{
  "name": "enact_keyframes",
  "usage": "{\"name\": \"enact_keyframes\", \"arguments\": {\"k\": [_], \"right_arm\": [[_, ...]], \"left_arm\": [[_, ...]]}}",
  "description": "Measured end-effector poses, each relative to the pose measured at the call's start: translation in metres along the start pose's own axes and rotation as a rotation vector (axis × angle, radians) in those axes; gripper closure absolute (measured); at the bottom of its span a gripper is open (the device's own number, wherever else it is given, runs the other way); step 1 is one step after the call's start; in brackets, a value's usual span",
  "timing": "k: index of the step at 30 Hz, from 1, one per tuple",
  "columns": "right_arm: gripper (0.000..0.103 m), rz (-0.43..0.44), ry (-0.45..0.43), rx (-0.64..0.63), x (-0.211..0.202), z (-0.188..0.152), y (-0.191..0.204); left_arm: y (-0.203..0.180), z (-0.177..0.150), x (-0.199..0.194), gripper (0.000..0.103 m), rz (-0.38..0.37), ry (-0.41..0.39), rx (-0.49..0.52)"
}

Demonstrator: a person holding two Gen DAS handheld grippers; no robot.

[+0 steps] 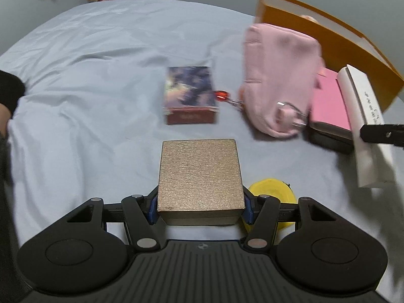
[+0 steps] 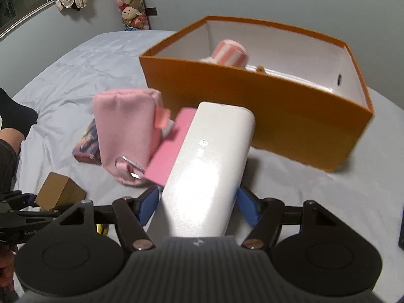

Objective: Organize objects
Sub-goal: 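Grasp the white glasses case with right tool while left tool holds the cube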

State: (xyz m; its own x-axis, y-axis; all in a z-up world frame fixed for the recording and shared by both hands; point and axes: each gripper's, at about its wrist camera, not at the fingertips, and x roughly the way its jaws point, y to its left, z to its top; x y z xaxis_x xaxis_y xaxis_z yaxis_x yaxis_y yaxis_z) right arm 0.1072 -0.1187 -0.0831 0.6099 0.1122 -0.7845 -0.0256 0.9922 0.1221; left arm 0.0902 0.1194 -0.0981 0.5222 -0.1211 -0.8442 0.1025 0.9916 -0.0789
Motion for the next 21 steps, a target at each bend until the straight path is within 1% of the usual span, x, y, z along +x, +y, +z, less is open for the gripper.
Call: {"name": "enact_keyframes", "arguments": {"k": [4,7,9,11,16,18,19,21], "right_arm": [[0.034,-0.015,0.045,0.01,0.0,-0.017,-0.012],[0.035,-0.02,0.071,0.026,0.005,-0.03,-0.022],[0.035,-0.021,0.062,0.032,0.005,-0.034,-0.025],[0.035,-0.056,0.069,0.021,0.008,-0.035,-0.026],[0.035,-0.068,0.083,0.012,0.016,-0.037,-0.029],[0.034,-0.074,0.082,0.0,0.019,-0.036,-0.027],[0.034,-0.079,0.082,-0.007,0.02,-0.038,-0.026],[0.028,-0.096,0.091,-0.017,0.023,-0.041,-0.028]], "left_arm": [[-0.029,-0.008,0.001,0.036,-0.036,0.013,0.057],[-0.047,-0.012,0.002,0.036,-0.06,0.012,0.08],[-0.056,-0.011,0.002,0.036,-0.072,0.01,0.09],[-0.065,-0.011,0.003,0.036,-0.082,0.009,0.101],[-0.078,-0.007,0.008,0.036,-0.072,0.012,0.134],[-0.079,-0.006,0.016,0.033,-0.064,0.031,0.135],[-0.08,-0.007,0.015,0.03,-0.06,0.03,0.137],[-0.08,-0.007,0.016,0.028,-0.056,0.024,0.138]]}}
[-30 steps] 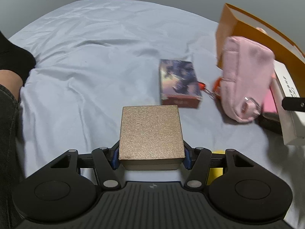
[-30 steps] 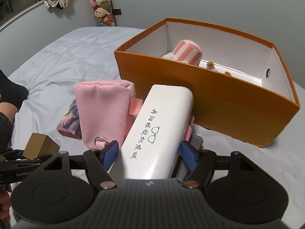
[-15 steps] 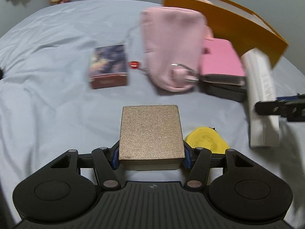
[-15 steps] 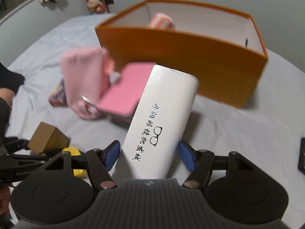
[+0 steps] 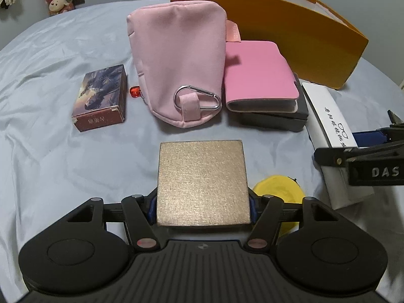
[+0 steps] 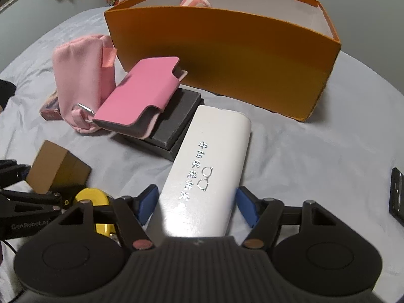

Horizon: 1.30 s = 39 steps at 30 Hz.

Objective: Organize objects
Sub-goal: 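Grasp the white glasses case with right tool while left tool holds the cube, then carry the cube and glasses case over the shoebox with both tools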

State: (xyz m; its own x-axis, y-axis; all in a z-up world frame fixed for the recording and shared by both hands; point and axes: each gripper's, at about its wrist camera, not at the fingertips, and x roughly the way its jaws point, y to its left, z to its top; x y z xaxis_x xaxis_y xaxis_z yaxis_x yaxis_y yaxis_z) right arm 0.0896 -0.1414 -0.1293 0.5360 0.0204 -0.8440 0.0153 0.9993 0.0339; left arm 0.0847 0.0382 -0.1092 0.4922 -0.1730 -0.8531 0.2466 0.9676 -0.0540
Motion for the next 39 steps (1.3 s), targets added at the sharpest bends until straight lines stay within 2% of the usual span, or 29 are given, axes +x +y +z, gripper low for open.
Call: {"name": "enact_keyframes", "arguments": {"k": [4,7,9,13,22,39], "right_arm": [[0.025,-0.009,0.013,0.012,0.011,0.001,-0.002],[0.032,-0.003,0.002,0.024,0.011,0.004,-0.003],[0.032,-0.002,0.004,0.027,0.009,0.005,-0.004],[0.034,0.011,0.004,0.043,0.007,0.004,-0.008],[0.037,0.02,-0.015,0.066,-0.009,0.003,-0.016],[0.038,0.042,-0.116,0.096,-0.056,0.014,-0.03]], "left_arm": [[0.0,-0.001,0.001,0.026,-0.002,-0.017,0.001],[0.005,0.0,0.002,0.026,-0.016,-0.033,-0.046],[0.007,0.002,0.002,0.034,-0.026,-0.028,-0.066],[0.004,0.002,-0.004,0.036,-0.022,-0.035,-0.022],[0.006,-0.001,-0.021,0.036,-0.019,-0.058,-0.001],[-0.001,0.04,-0.065,0.036,-0.025,-0.156,0.075]]}}
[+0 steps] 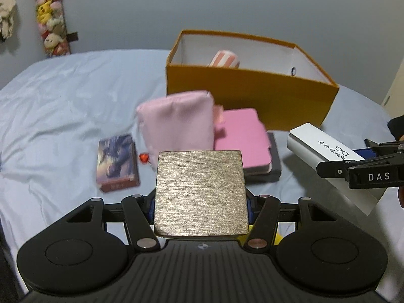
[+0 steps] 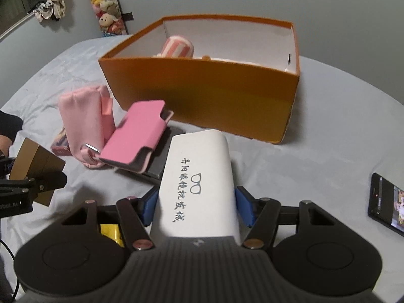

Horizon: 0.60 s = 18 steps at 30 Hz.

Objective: Organize objects
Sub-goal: 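Carry the cube and glasses case over the shoebox with both tools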

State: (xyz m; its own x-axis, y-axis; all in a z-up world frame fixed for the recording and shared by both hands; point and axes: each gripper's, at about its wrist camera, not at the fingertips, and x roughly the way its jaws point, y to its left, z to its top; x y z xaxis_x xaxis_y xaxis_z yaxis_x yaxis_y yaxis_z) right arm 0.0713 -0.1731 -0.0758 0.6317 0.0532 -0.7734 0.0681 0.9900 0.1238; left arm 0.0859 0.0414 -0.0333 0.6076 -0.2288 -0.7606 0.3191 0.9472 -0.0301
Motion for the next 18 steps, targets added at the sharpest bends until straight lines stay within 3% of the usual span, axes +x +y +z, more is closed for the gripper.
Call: {"name": "enact_keyframes", "arguments": {"k": [11,18], "right_arm": [[0.038,-0.001,-0.132,-0.021,-0.04,0.052,-0.004],[0.038,-0.009,-0.182,-0.036,-0.041,0.099,-0.012]], "left_arm": [[-0.019,0.064,-0.002,0.036,-0.01,-0.079,0.1],[-0.032,0.114,0.006,0.036,-0.046,-0.115,0.136]]}}
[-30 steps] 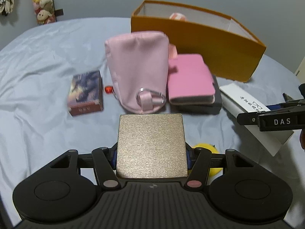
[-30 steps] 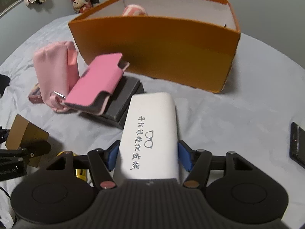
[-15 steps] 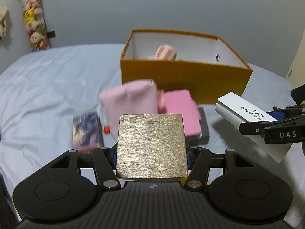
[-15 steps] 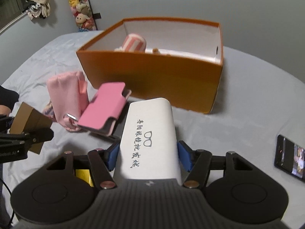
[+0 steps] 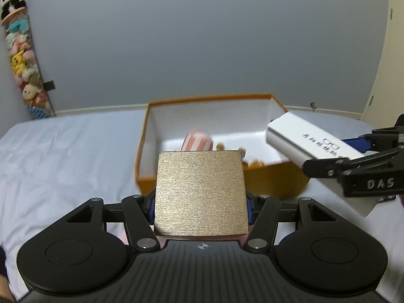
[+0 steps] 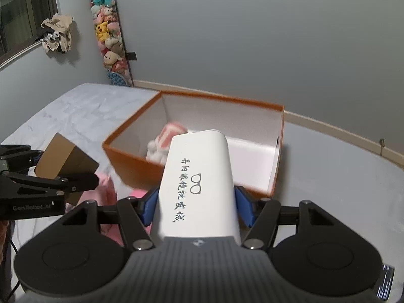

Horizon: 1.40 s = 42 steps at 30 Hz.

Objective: Organize objects
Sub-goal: 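Carry the cube and glasses case over the shoebox with both tools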

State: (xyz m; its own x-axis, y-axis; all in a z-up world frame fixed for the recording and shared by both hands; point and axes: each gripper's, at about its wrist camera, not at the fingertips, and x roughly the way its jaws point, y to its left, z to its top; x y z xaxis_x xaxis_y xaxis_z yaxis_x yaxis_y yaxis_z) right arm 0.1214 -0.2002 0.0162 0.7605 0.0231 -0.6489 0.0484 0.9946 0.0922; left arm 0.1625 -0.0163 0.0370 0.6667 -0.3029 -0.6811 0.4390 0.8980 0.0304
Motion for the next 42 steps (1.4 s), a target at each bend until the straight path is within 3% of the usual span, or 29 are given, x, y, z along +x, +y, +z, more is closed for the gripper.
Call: {"name": "enact_keyframes", "arguments": {"k": [7,27,42], "right_arm": [[0.038,0.003,0.005,-0.013,0.016,0.023,-0.009],[0.038,-0.029,0.046,0.02,0.077,0.054,-0.048],[0.038,-0.037,0.132,0.113,0.125,0.055,-0.08]], "left_arm": [[-0.012,0.03,0.029,0.036,-0.011,-0.002,0.052],[-0.007,0.051,0.087,0.036,-0.042,0.055,0.066],[-0.03,0.05,0.146,0.036,-0.095,0.191,0.085]]}}
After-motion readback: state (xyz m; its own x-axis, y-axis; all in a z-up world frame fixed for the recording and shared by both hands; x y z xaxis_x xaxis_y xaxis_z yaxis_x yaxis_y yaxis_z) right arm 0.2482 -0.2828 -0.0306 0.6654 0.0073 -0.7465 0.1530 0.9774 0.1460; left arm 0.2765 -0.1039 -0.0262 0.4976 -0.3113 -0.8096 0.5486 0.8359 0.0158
